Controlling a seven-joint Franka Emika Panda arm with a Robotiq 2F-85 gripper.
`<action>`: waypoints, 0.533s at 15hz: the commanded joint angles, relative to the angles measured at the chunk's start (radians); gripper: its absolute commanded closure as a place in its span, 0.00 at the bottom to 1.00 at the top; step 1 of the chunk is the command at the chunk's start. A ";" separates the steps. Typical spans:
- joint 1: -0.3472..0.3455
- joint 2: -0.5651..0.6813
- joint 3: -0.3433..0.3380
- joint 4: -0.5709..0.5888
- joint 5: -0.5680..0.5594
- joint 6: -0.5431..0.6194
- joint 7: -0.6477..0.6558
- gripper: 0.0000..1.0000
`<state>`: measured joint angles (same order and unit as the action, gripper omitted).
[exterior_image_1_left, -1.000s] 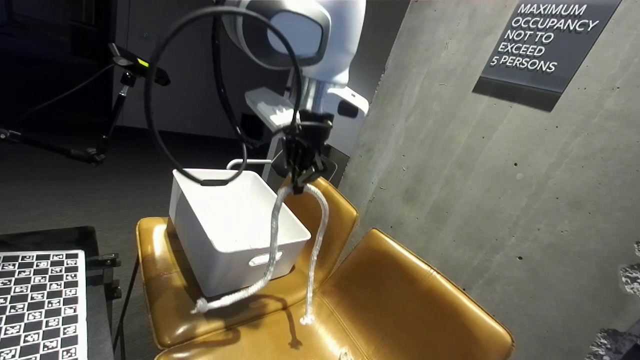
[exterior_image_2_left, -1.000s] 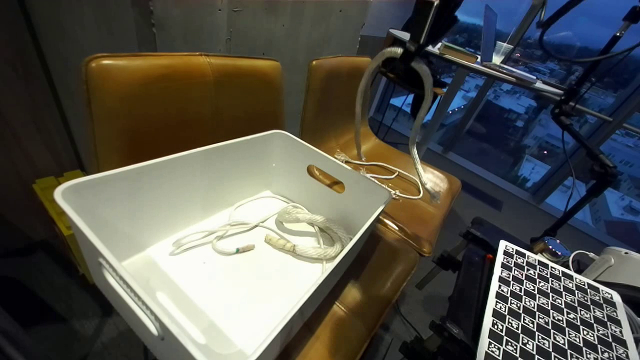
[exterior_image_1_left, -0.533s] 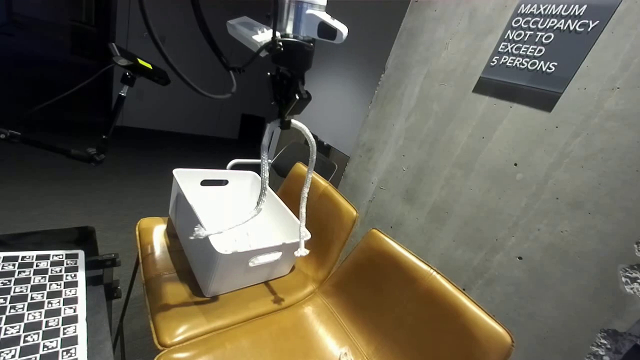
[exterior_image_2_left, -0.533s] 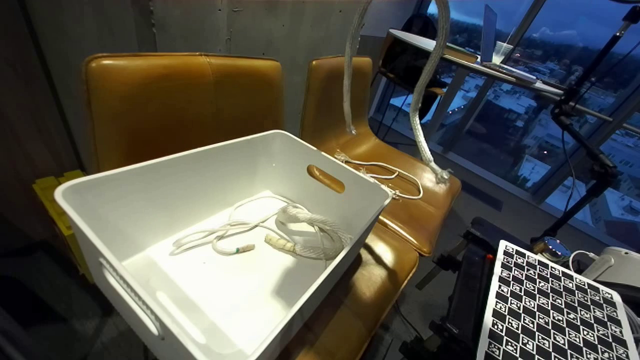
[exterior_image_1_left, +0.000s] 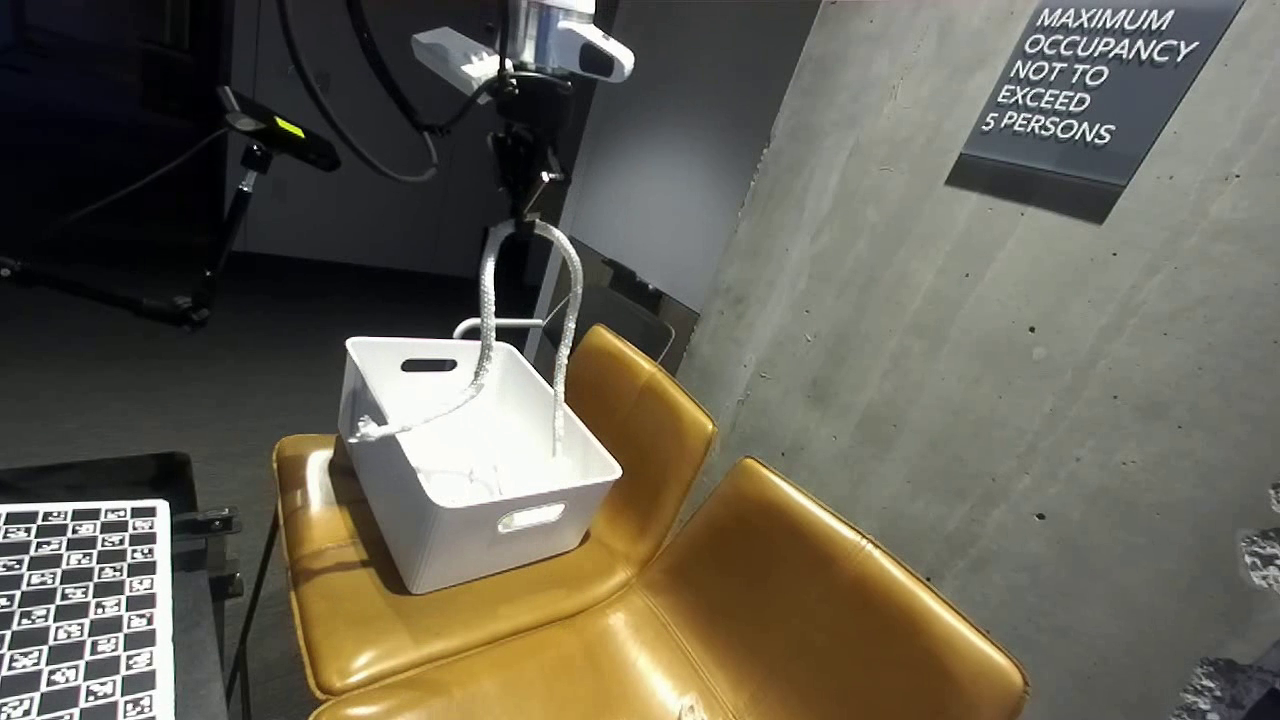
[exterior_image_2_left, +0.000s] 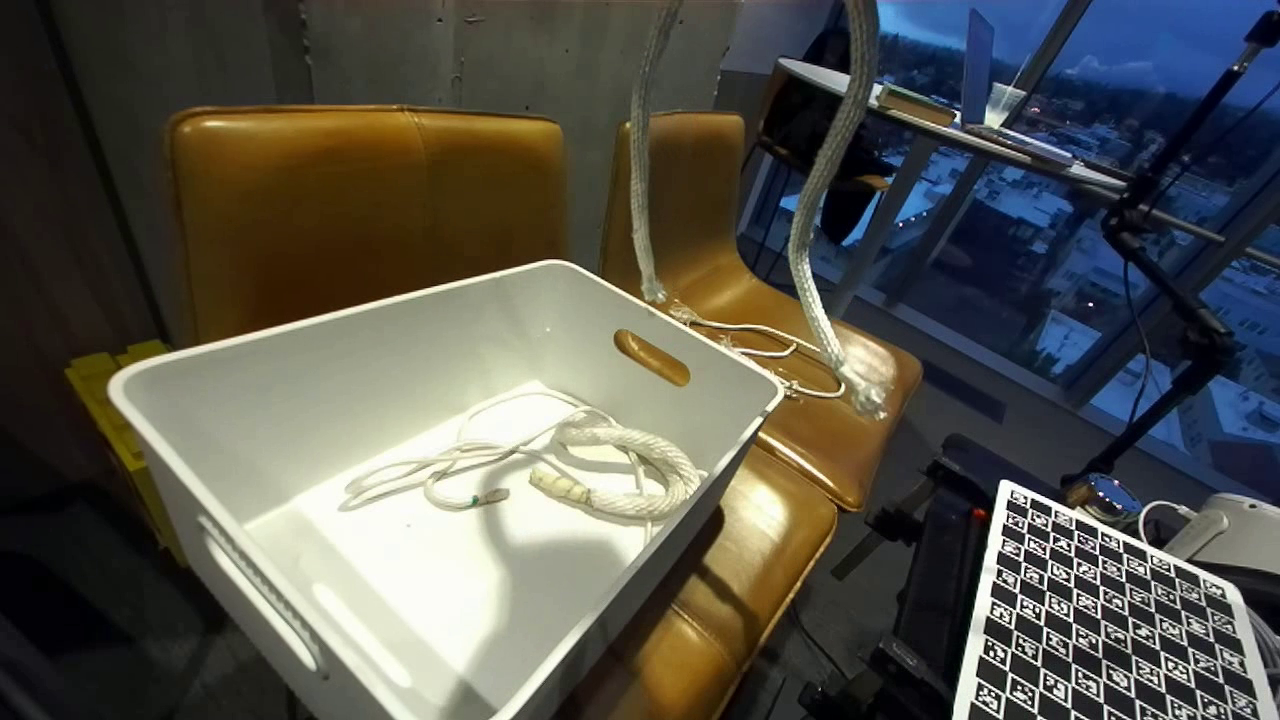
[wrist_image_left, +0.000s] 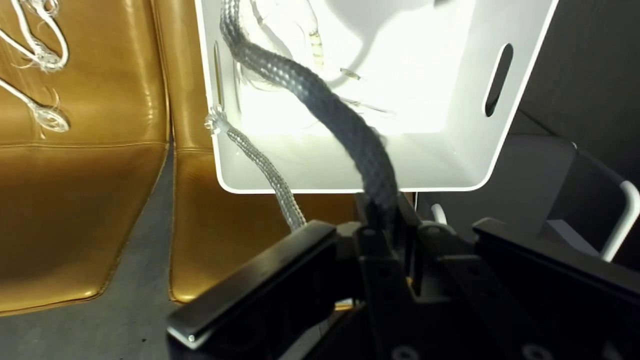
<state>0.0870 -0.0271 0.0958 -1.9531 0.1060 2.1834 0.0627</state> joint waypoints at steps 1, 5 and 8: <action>0.014 0.029 0.012 -0.009 -0.032 0.012 0.022 0.97; 0.013 0.091 0.008 0.014 -0.060 0.023 0.015 0.97; 0.017 0.141 0.009 0.065 -0.075 0.009 0.023 0.97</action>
<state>0.0971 0.0663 0.1058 -1.9537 0.0550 2.2003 0.0637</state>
